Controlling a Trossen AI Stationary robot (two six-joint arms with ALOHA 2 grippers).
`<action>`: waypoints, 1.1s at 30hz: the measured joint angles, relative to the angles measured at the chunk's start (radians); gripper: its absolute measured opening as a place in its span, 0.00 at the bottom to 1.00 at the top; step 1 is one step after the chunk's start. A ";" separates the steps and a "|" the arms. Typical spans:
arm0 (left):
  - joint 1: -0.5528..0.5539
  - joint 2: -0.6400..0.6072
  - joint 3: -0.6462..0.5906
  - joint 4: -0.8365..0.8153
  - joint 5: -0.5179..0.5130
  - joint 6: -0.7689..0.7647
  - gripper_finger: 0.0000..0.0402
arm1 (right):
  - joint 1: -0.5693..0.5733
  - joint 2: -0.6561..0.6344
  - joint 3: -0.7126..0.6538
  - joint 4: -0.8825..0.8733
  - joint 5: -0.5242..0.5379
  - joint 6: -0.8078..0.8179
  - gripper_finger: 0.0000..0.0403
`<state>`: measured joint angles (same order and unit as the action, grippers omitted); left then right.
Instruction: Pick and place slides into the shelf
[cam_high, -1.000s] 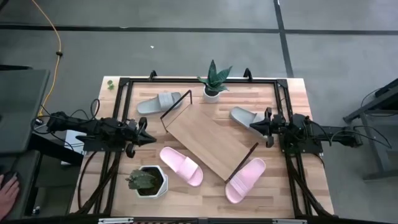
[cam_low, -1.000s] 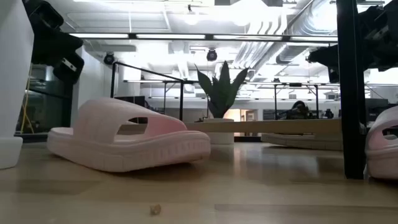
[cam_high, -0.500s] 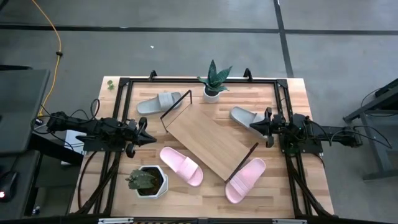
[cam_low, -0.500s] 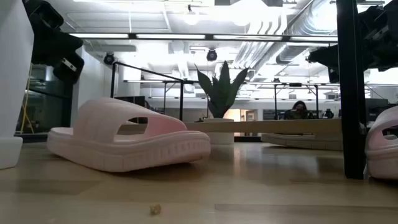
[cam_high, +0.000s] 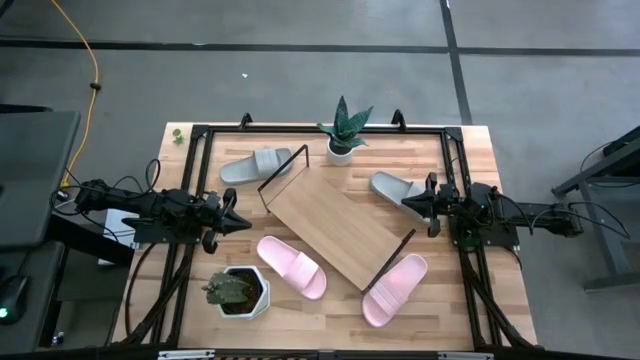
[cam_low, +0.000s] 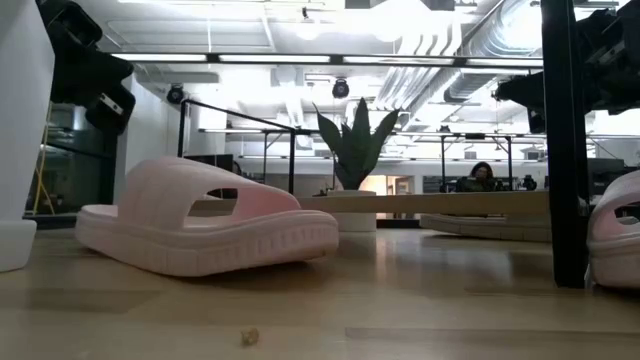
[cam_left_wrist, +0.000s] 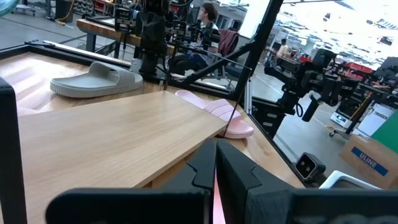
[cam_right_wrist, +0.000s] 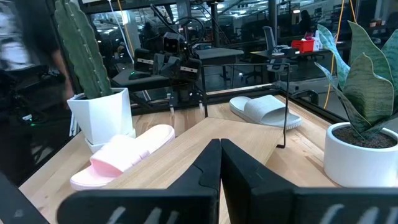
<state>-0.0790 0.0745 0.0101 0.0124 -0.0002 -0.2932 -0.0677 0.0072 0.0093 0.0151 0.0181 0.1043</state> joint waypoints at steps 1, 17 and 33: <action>0.000 0.000 0.000 0.000 0.000 0.000 0.01 | 0.000 0.000 0.000 0.000 0.000 0.000 0.00; 0.000 0.000 0.000 0.000 0.000 0.000 0.01 | 0.000 0.000 0.000 0.000 0.000 0.000 0.00; 0.000 0.000 0.000 0.000 0.000 -0.029 0.01 | 0.000 0.000 0.000 0.000 0.000 0.000 0.00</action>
<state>-0.0792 0.0745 0.0097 0.0127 0.0002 -0.3222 -0.0676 0.0074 0.0097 0.0154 0.0181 0.1043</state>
